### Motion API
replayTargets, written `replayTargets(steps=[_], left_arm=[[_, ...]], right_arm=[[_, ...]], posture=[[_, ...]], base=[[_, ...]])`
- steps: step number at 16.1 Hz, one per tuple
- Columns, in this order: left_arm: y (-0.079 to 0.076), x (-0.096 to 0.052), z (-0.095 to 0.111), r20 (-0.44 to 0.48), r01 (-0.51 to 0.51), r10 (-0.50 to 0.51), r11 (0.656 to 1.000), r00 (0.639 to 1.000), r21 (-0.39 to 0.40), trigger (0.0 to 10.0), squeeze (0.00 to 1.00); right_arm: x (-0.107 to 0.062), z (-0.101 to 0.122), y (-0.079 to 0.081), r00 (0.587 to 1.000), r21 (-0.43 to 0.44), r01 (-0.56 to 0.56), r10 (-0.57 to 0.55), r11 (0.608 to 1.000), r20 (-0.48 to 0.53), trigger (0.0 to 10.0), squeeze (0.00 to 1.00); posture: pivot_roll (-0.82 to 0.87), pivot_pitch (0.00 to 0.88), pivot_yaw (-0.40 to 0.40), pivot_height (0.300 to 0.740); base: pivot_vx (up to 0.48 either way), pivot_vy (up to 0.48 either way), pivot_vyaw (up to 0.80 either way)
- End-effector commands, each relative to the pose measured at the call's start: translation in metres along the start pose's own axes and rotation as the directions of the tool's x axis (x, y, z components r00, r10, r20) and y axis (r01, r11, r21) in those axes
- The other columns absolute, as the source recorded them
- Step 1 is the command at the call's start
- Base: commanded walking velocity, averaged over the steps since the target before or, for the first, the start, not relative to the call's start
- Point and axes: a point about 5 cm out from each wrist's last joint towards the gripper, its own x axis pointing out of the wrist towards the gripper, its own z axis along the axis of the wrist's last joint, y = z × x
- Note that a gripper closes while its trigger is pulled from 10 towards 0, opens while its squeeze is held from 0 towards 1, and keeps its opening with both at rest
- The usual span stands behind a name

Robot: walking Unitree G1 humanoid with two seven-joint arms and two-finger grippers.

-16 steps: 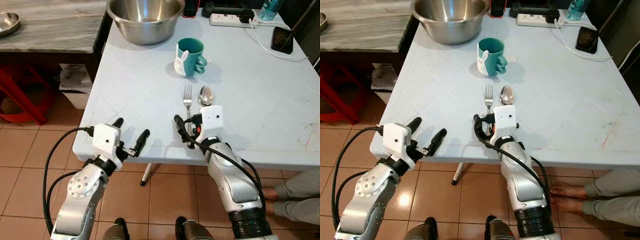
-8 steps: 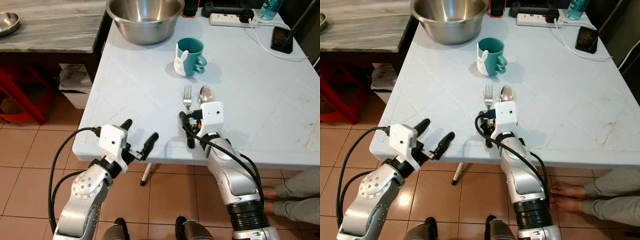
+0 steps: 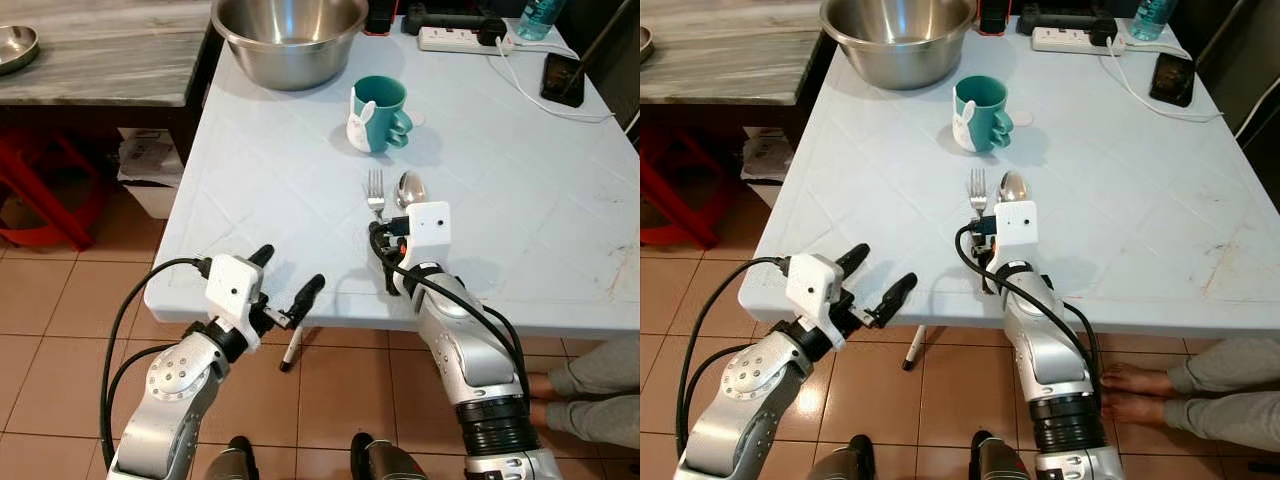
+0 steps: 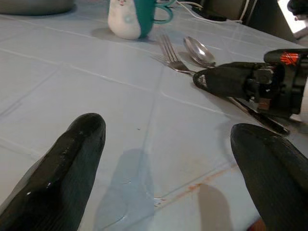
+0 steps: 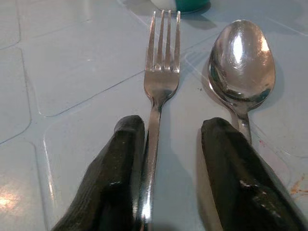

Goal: Setting the table

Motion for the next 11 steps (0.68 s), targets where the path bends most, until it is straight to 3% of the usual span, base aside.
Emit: replayTargets(steps=[1,11], left_arm=[[-0.0027,-0.0021,-0.0002,-0.008,0.012,-0.012,1.000,1.000,0.011,10.0,0.00],[-0.0086,0.0003,-0.0018,-0.017,0.046,-0.045,0.998,0.999,0.030,10.0,0.00]], right_arm=[[0.0000,-0.0079,0.0009,0.999,0.013,-0.011,0.012,1.000,-0.049,0.0,0.00],[-0.0015,-0.0176,-0.0002,0.995,0.048,-0.005,0.009,0.999,-0.095,0.0,0.00]], posture=[[-0.12,0.269,-0.005,0.740],[-0.12,0.271,-0.002,0.740]], base=[[0.000,0.000,0.00],[0.000,0.000,0.00]])
